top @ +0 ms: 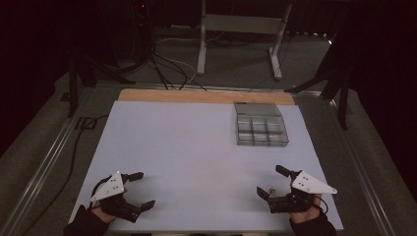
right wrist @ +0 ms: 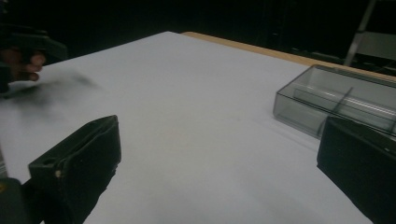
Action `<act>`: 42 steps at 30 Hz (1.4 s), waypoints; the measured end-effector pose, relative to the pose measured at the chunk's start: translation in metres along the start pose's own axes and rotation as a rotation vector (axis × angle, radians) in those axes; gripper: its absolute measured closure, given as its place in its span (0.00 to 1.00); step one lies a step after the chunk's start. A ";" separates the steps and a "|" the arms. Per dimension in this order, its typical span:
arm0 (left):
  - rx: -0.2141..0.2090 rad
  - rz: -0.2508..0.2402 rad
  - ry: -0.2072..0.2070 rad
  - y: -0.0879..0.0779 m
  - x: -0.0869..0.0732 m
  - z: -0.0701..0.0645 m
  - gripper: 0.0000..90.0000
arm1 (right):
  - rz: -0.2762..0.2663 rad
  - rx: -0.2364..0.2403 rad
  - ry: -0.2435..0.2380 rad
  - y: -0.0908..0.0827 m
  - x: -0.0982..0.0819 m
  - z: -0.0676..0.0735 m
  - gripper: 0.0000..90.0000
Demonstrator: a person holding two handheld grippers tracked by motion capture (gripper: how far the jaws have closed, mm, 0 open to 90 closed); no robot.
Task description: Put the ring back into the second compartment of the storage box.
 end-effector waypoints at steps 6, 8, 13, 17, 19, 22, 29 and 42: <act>0.000 -0.006 -0.001 -0.001 0.000 0.000 0.00 | 0.025 -0.032 0.027 0.000 -0.003 -0.008 0.00; 0.000 -0.007 -0.001 -0.001 0.001 0.000 0.00 | 0.049 -0.055 0.042 0.002 -0.005 -0.012 0.00; -0.004 -0.006 -0.003 0.000 0.001 0.000 0.00 | 0.088 -0.072 0.095 0.005 -0.010 -0.021 0.00; -0.003 -0.003 0.000 0.000 0.001 0.000 0.00 | 0.116 -0.084 0.105 0.007 -0.014 -0.024 0.00; -0.001 -0.006 -0.003 0.000 0.001 0.000 0.00 | 0.129 -0.085 0.106 0.007 -0.015 -0.025 0.00; -0.002 -0.010 -0.006 -0.001 0.001 0.001 0.00 | 0.149 -0.095 0.104 0.007 -0.018 -0.026 0.00; 0.003 -0.007 -0.005 -0.001 0.001 0.001 0.00 | 0.214 -0.093 0.113 0.010 -0.025 -0.026 0.00; 0.003 -0.014 -0.002 -0.002 0.001 0.000 0.00 | 0.287 -0.119 0.109 0.013 -0.033 -0.025 0.00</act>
Point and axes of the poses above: each handheld gripper's, and its own axes: y roughly forward along the jaws, x roughly out of its top, z roughly to its left, the point moved 5 cm from there along y, roughly forward along the jaws, and after that the axes turned 14 degrees about z, right-handed, at the moved point
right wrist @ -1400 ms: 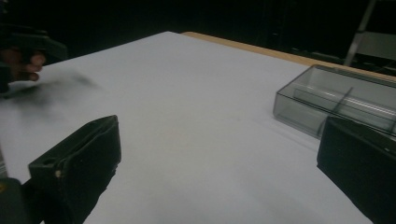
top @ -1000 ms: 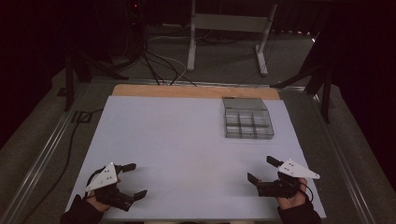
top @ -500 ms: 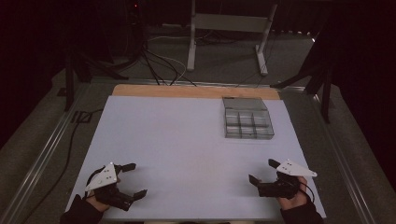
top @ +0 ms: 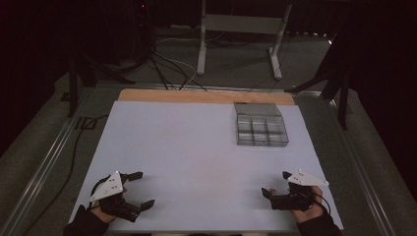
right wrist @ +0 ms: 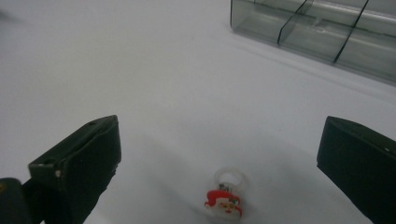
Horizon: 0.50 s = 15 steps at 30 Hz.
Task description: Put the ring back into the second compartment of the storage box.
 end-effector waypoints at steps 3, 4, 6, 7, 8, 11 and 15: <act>-0.001 0.001 0.001 0.000 0.000 0.000 0.00 | 0.009 0.003 -0.001 0.001 0.000 0.001 0.00; -0.001 0.001 0.000 0.000 0.000 0.000 0.00 | 0.013 -0.001 0.006 0.002 0.000 0.001 0.00; -0.002 0.000 0.000 0.000 0.000 0.000 0.00 | 0.033 -0.005 0.003 0.004 -0.002 0.002 0.00; -0.003 0.000 0.000 0.000 0.000 0.000 0.00 | 0.041 -0.008 -0.001 0.006 -0.002 0.002 0.00; -0.003 0.000 0.000 0.000 0.000 0.000 0.00 | 0.041 -0.008 -0.001 0.006 -0.002 0.002 0.00; -0.003 0.001 0.000 0.000 0.000 0.000 0.00 | 0.085 0.000 -0.011 0.009 -0.006 0.003 0.00; 0.001 -0.001 0.000 0.000 0.000 0.000 0.00 | 0.103 0.000 -0.016 0.010 -0.007 0.004 0.03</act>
Point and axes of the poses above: each handheld gripper's, and its own axes: y roughly forward along the jaws, x roughly out of its top, z roughly to its left, the point moved 5 cm from there along y, roughly forward along the jaws, and after that the axes turned 14 degrees about z, right-handed, at the moved point
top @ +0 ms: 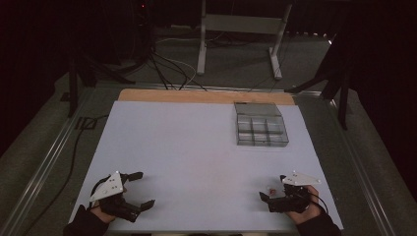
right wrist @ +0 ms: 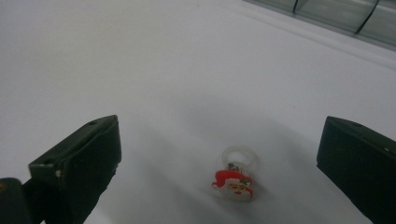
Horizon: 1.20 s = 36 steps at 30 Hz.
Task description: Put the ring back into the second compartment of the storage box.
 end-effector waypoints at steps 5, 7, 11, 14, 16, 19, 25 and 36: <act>-0.002 -0.002 -0.001 0.000 0.000 0.000 0.00 | 0.033 -0.001 0.007 -0.002 -0.004 -0.002 0.15; -0.001 -0.001 0.000 0.000 0.000 0.000 0.00 | 0.045 -0.004 0.008 -0.001 -0.004 -0.003 0.17; 0.002 0.001 0.001 0.000 0.000 0.000 0.00 | 0.059 -0.013 0.003 -0.001 -0.006 -0.004 0.22; 0.002 0.001 0.004 0.000 0.000 -0.001 0.00 | 0.071 -0.007 -0.010 0.000 -0.007 -0.004 0.27; 0.000 0.000 0.004 0.000 0.001 -0.001 0.00 | 0.086 -0.020 -0.026 0.001 -0.008 -0.006 0.30; 0.004 0.002 0.003 0.000 0.000 -0.001 0.00 | 0.101 -0.030 -0.038 0.002 -0.010 -0.007 0.36; 0.003 -0.001 0.002 0.000 0.001 -0.001 0.00 | 0.115 -0.040 -0.058 0.002 -0.011 -0.009 0.46; -0.001 -0.001 0.003 0.000 0.001 -0.001 0.00 | 0.144 -0.038 -0.055 0.006 -0.012 -0.009 0.61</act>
Point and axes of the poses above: each handheld gripper's, and its own axes: y roughly forward along the jaws, x roughly out of its top, z roughly to its left, the point moved 5 cm from there along y, roughly forward along the jaws, and after that the axes turned 14 degrees about z, right-handed, at the moved point
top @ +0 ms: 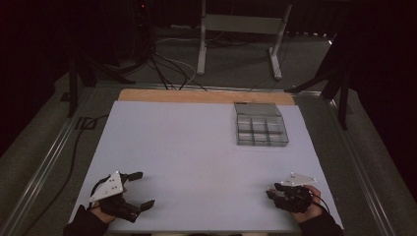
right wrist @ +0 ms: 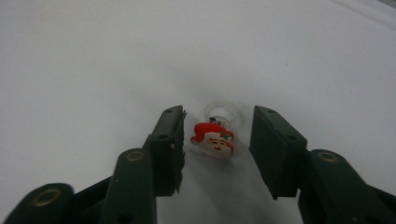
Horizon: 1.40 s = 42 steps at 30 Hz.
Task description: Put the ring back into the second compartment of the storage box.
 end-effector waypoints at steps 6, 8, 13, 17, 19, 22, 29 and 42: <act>-0.002 0.001 0.000 0.000 0.000 0.000 0.00 | 0.016 -0.006 -0.012 0.002 0.001 0.000 0.69; -0.002 0.002 0.001 0.000 0.000 0.000 0.00 | 0.018 -0.003 -0.013 0.003 0.001 0.000 0.71; -0.002 0.002 -0.001 0.000 0.000 0.000 0.00 | 0.022 -0.009 -0.018 0.004 0.002 0.000 0.75; -0.002 0.002 -0.001 0.000 -0.001 0.000 0.00 | 0.025 -0.005 -0.014 0.005 0.002 -0.001 0.76; -0.002 0.002 -0.001 0.000 -0.001 0.000 0.00 | 0.028 -0.003 -0.012 0.005 0.002 -0.001 0.77; -0.002 0.003 -0.001 0.000 -0.001 0.000 0.00 | 0.031 0.002 -0.007 0.005 0.002 -0.001 0.78; -0.002 0.003 -0.002 0.000 -0.001 0.000 0.00 | 0.034 -0.002 -0.001 0.005 0.003 -0.001 0.80; -0.004 0.004 -0.005 0.001 -0.001 0.001 0.00 | 0.014 0.009 0.040 -0.001 0.005 0.000 0.80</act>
Point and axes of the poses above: each handheld gripper's, and its own axes: y roughly forward along the jaws, x roughly out of its top, z roughly to its left, the point moved 5 cm from there along y, roughly forward along the jaws, and after that the axes turned 14 degrees about z, right-handed, at the moved point
